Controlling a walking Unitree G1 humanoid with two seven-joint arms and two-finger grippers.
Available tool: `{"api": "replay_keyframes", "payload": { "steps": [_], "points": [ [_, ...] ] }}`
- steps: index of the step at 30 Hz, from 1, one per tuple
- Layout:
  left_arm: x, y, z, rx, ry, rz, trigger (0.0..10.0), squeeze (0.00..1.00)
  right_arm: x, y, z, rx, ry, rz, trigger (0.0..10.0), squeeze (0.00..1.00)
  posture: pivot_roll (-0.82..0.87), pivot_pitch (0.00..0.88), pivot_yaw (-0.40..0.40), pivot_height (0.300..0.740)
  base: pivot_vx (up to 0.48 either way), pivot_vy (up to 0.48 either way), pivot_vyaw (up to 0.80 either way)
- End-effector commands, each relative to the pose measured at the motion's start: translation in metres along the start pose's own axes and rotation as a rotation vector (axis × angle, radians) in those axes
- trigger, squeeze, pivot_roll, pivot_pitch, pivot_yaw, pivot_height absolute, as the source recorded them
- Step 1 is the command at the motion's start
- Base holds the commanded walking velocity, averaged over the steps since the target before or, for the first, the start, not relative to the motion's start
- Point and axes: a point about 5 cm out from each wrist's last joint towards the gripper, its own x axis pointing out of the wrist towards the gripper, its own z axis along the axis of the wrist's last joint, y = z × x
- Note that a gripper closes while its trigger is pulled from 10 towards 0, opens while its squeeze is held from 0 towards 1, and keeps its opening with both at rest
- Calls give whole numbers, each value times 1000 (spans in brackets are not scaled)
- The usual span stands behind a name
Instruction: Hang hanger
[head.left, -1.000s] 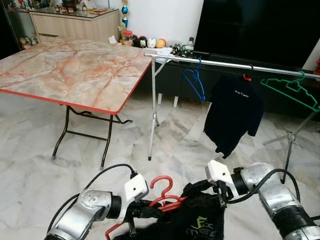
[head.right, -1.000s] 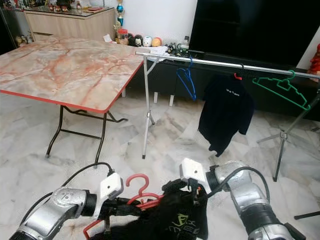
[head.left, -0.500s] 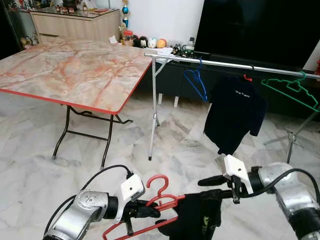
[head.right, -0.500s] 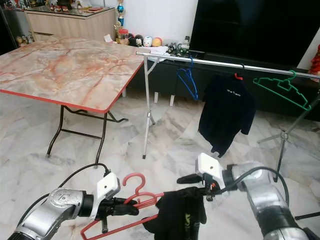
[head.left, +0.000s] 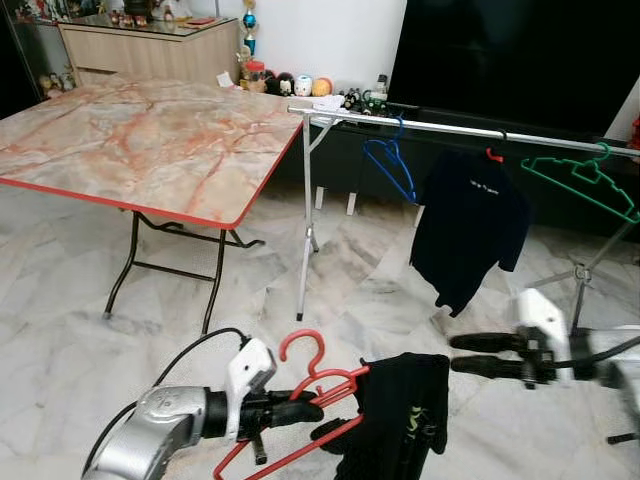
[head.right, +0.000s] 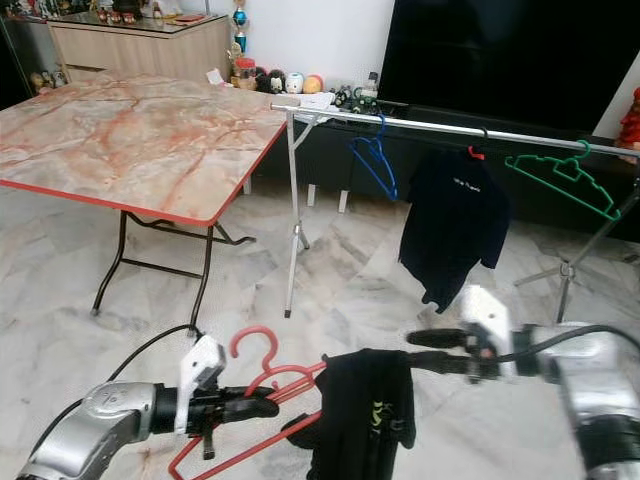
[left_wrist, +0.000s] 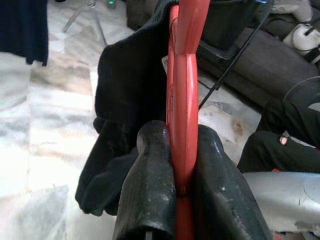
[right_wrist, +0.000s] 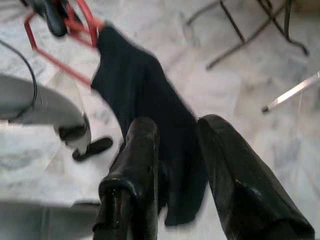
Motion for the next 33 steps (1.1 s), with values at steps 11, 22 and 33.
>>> {"api": "replay_keyframes", "payload": {
  "steps": [11,22,33],
  "points": [
    [-16,0,19,-25,-150,-48,0,0,-3,11,-28,96,42,78,10000,792,40,0,-73,740,0,0,0],
    [-24,-11,7,-19,-8,-161,0,0,12,1,-31,41,96,-27,10000,0,51,0,-45,740,0,0,0],
    [-23,-14,23,30,-2,-238,0,0,29,8,-30,29,48,67,10000,0,60,0,-30,740,0,0,0]
  ]
}}
